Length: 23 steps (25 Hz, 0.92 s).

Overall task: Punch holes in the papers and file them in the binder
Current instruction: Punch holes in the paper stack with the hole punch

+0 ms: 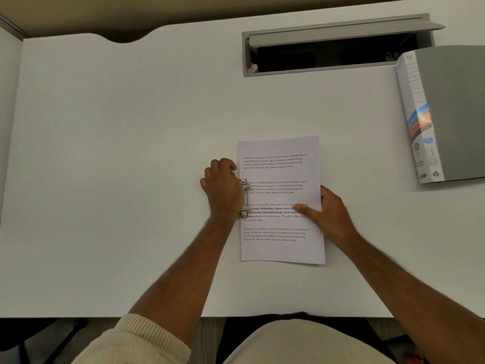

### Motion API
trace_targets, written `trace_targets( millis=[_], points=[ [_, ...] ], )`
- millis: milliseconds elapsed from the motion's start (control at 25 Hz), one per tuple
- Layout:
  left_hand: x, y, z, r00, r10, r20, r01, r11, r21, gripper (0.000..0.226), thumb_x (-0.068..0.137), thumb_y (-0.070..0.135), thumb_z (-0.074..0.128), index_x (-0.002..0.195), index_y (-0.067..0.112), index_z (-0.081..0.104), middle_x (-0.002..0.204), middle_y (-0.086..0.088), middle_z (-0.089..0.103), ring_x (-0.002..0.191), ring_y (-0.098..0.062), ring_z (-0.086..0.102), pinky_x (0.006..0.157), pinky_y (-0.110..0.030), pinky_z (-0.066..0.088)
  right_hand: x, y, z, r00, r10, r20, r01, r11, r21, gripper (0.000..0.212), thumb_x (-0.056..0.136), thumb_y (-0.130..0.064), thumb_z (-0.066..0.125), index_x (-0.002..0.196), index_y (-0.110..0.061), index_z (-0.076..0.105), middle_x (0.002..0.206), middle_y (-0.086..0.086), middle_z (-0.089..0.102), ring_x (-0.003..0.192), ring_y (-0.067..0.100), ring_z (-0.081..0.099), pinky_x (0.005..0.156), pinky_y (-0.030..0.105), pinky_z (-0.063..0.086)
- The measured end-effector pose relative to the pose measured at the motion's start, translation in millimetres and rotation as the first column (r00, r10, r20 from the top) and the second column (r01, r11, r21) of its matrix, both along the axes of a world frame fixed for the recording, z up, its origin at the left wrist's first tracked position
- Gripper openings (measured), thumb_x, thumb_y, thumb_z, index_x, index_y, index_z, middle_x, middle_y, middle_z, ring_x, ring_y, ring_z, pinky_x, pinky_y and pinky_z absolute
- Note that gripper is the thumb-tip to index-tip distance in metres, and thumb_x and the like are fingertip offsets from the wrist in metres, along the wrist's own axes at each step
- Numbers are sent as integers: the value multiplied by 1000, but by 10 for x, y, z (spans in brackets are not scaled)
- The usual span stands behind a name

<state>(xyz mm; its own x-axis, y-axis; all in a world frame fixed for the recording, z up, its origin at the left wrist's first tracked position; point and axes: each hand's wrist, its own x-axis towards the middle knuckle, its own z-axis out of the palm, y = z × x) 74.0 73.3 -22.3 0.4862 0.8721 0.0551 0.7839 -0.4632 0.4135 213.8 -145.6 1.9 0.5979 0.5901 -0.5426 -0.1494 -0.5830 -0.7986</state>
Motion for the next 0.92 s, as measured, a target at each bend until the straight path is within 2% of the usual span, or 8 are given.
trace_targets(
  millis=[240,480,680,800,920],
  points=[
    [-11,24,-39,1000,-14,-5,14,1000,23,30,87,3,36,95,21,59,93,2,55,83,-20,49,72,-39,36,0,8,-17,1000,-13,-11,13,1000,-8,52,80,-34,85,125,-25,61,118,-12,72,98,3,72,82,31,62],
    [-23,43,-88,1000,-24,11,24,999,29,28,86,2,40,94,22,58,92,4,53,82,-19,48,72,-38,35,-4,19,-50,1000,-18,-16,17,1000,-22,52,80,-32,84,125,-23,60,116,-14,71,95,-2,71,76,21,61],
    [-24,37,-89,999,-22,25,22,999,28,30,87,4,36,93,22,59,92,3,53,82,-19,48,72,-37,34,-1,8,-57,999,-32,-42,32,999,3,53,79,-31,86,125,-22,61,118,-10,73,98,5,73,83,32,62],
    [-15,40,-73,999,-17,42,16,1000,22,31,85,5,34,92,22,59,92,3,54,82,-20,48,72,-38,35,-2,12,-36,999,-18,-35,19,1000,18,53,80,-31,85,126,-22,61,118,-10,73,97,4,73,82,31,63],
    [-18,29,-49,999,-16,45,15,1000,18,31,84,4,34,90,22,59,91,3,54,82,-20,48,73,-38,36,-7,2,-36,999,-10,-34,11,1000,26,54,80,-33,85,127,-23,61,120,-9,72,100,8,73,84,37,63]
  ],
)
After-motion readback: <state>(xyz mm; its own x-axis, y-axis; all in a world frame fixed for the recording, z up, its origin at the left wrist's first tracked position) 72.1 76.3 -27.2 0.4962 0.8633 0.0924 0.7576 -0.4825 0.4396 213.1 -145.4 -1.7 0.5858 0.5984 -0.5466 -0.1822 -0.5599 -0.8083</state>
